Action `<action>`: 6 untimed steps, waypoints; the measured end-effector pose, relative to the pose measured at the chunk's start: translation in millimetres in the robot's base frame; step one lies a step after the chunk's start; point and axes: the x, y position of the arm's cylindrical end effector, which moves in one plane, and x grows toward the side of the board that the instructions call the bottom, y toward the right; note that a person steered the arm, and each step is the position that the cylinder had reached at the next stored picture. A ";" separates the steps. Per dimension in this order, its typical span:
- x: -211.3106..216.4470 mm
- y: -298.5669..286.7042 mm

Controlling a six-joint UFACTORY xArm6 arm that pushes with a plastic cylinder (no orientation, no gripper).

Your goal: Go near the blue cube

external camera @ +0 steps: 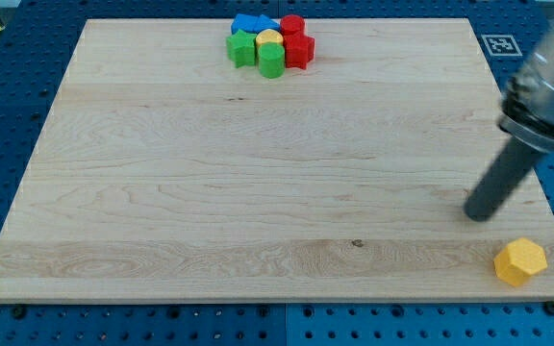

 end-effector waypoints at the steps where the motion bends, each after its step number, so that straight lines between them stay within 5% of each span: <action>1: -56.2 -54.9; 4: -174.0 -244.7; 6: -284.1 -305.0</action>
